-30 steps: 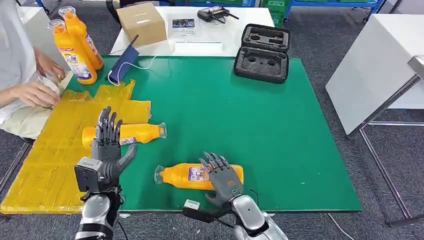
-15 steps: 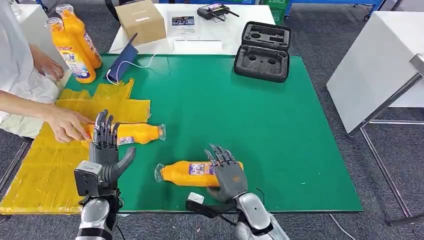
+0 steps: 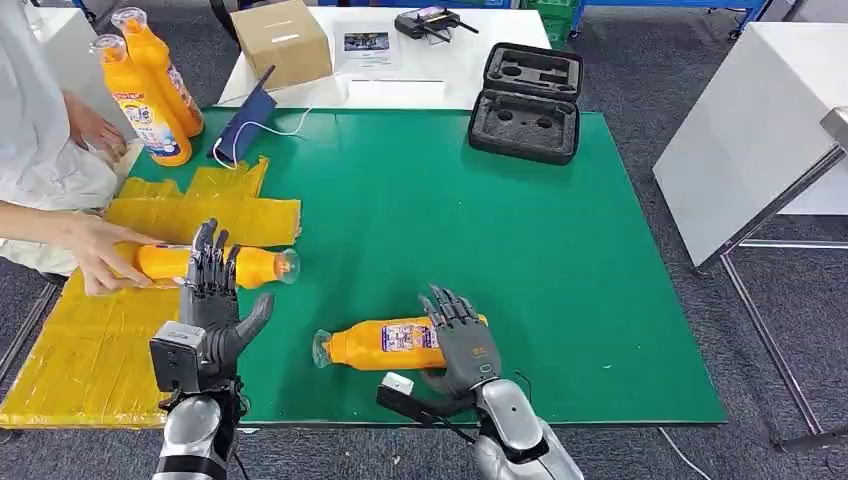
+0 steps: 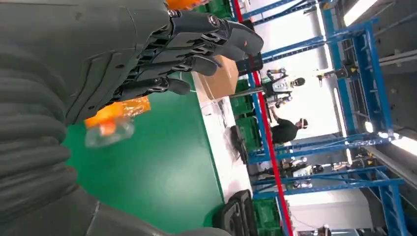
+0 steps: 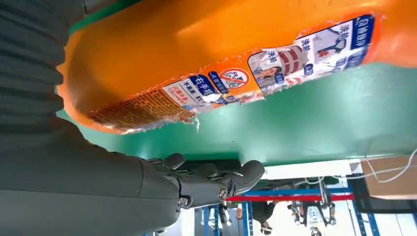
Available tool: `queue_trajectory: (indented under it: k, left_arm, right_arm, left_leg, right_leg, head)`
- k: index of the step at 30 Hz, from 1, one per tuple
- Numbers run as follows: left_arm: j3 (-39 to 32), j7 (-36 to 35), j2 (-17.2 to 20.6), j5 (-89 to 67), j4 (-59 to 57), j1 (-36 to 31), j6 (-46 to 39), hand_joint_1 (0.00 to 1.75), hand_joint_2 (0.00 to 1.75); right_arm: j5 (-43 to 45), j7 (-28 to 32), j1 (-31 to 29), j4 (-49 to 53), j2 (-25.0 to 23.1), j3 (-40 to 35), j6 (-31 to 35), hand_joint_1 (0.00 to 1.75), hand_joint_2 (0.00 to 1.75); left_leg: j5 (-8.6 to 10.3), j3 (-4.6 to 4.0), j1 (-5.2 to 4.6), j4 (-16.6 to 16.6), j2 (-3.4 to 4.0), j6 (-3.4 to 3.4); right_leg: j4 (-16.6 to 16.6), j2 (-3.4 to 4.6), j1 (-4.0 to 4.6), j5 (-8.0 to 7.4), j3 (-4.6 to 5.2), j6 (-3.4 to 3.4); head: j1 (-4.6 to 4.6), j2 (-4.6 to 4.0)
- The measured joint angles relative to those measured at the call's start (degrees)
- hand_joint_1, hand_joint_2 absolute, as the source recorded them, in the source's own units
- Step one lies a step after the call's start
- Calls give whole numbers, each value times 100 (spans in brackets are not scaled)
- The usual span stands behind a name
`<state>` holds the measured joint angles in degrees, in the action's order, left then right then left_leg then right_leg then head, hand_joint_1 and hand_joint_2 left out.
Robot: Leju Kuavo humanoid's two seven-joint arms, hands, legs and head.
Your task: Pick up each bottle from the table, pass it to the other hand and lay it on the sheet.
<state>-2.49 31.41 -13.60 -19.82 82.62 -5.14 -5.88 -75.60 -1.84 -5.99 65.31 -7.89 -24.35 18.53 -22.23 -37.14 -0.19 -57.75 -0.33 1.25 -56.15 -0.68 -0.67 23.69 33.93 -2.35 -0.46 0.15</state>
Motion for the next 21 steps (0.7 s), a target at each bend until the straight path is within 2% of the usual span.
queue_trajectory:
  k: [8,16,18,19,21]
  left_arm:
    - [0,-2,-2,0,0,-1,2,0,175]
    - [28,-52,-57,55,-2,-39,53,0,175]
    - [55,-63,-70,66,-11,-78,70,0,175]
    - [63,-74,-72,68,-24,-111,92,0,175]
    - [120,-87,-83,79,-70,-185,120,0,175]
  right_arm:
    - [-40,-46,-32,-110,-15,46,-20,0,175]
    - [-649,-570,-496,-882,-138,50,-109,0,175]
    - [-732,-612,-699,-1212,-201,48,-155,157,175]
    - [-816,-671,-834,-1409,-245,37,-190,175,175]
    - [-990,-811,-1090,-1833,-310,-15,-326,175,175]
  left_leg:
    - [0,-3,0,0,0,0]
    - [0,1,0,0,8,0]
    - [0,10,1,0,9,0]
    - [-1,18,2,0,11,-2]
    - [-16,50,4,1,13,-15]
  right_leg:
    - [0,0,0,0,3,0]
    - [0,2,0,-1,3,0]
    - [1,2,1,0,2,1]
    - [1,3,1,0,2,1]
    - [3,4,3,21,25,30]
  head:
    - [0,0]
    - [0,0]
    - [0,0]
    - [2,0]
    - [0,0]
